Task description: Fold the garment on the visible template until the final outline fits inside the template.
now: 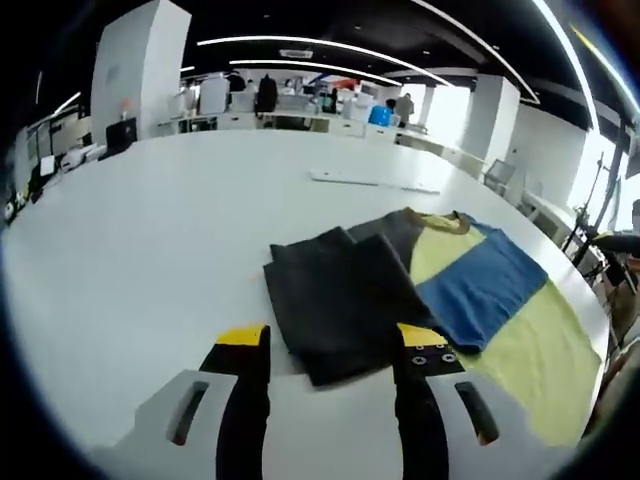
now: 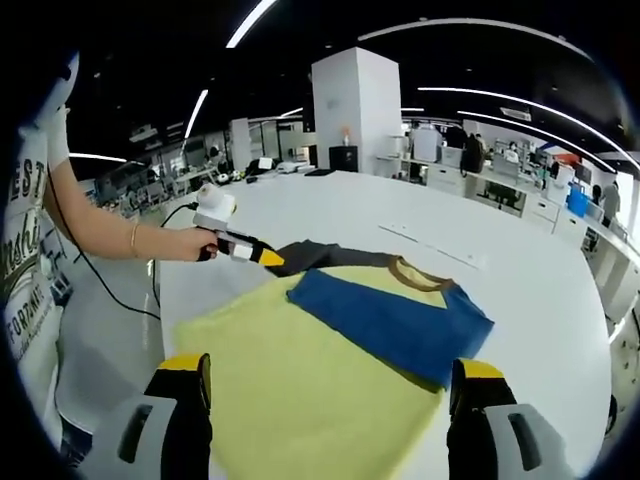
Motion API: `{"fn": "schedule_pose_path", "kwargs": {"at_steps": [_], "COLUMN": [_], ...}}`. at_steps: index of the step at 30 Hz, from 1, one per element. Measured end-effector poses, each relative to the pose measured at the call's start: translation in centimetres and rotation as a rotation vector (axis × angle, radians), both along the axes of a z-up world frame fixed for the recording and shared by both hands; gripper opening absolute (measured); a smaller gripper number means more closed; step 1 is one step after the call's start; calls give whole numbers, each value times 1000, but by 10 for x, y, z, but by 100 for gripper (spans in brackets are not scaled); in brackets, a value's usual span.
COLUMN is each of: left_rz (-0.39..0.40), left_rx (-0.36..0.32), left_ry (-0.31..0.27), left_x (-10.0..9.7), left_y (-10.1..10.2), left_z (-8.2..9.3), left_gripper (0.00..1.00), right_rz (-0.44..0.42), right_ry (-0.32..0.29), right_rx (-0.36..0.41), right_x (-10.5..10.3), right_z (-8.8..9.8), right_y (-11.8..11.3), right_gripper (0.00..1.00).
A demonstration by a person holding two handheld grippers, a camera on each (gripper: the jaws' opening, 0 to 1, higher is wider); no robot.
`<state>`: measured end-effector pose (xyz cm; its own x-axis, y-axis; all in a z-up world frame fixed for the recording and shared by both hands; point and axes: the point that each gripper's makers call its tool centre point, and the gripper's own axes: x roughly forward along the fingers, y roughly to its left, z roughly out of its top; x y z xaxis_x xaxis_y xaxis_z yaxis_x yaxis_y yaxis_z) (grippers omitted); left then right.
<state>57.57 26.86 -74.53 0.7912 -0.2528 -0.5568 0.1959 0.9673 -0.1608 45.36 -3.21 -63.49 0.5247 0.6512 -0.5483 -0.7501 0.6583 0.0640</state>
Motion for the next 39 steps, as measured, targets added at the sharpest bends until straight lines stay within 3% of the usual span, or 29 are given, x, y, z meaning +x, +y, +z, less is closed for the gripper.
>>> {"fn": "schedule_pose_path", "kwargs": {"at_steps": [4,6,11,17,23,27,36,39], "left_rz": [0,1,8,18,27,6,0,-1], "left_rx": [39,24,0,10,34,46,12,-47], "left_ry": [58,32,61,76,35,49,14,0], "left_x": [-6,-2,-4,-6,-3,-3,0,1], "left_y": [7,6,6,8,14,15,12,5], "left_z": [-10,-7,-9,-9,0,-2,15,22], "left_gripper": [31,32,20,17,7,2,0,0], "right_rz": [-8,-9,-5,-6,-2,-6,-13,-12], "right_ry": [-3,-2,-1,-4,-6,-5,-12,-15], "right_rx": [-2,-3,-21,-11,-9,-17,-15,-20], "right_x": [-1,-1,-4,-5,-8,-10,-11,-12], "right_z": [1,1,-2,0,1,0,2,2], "right_y": [-1,-2,-4,-3,-1,-3,-5,-6], "right_gripper": [99,99,99,99,99,99,99,99]}}
